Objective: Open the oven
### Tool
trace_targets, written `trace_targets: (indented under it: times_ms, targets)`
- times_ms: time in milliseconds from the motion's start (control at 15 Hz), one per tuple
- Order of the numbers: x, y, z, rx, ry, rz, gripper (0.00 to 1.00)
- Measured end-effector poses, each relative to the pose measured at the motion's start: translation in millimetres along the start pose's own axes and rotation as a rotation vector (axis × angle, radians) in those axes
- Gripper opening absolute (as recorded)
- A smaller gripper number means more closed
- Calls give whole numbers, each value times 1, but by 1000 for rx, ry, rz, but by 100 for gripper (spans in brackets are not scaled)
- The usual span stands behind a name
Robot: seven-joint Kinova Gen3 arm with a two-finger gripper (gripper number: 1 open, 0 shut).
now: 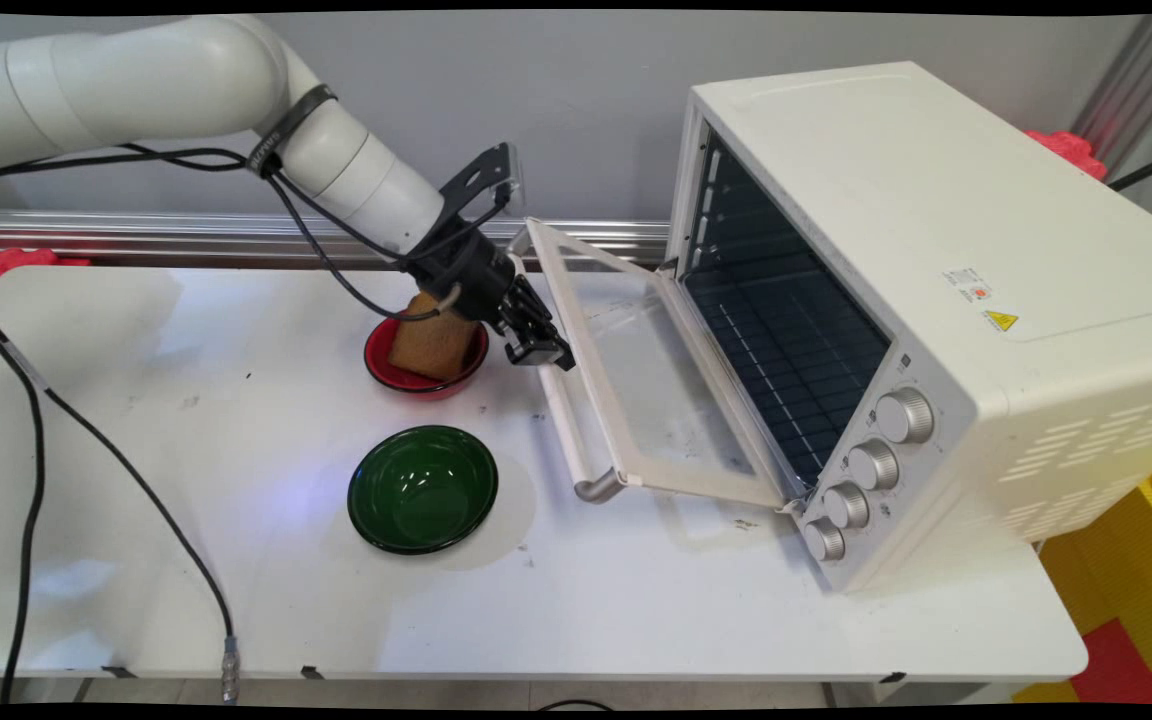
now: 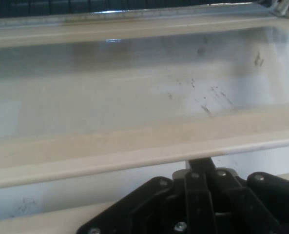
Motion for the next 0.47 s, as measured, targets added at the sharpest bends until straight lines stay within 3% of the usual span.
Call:
trace_targets:
  times_ms: [467]
  targets:
    - [-19,4,4,-4,0,7,0]
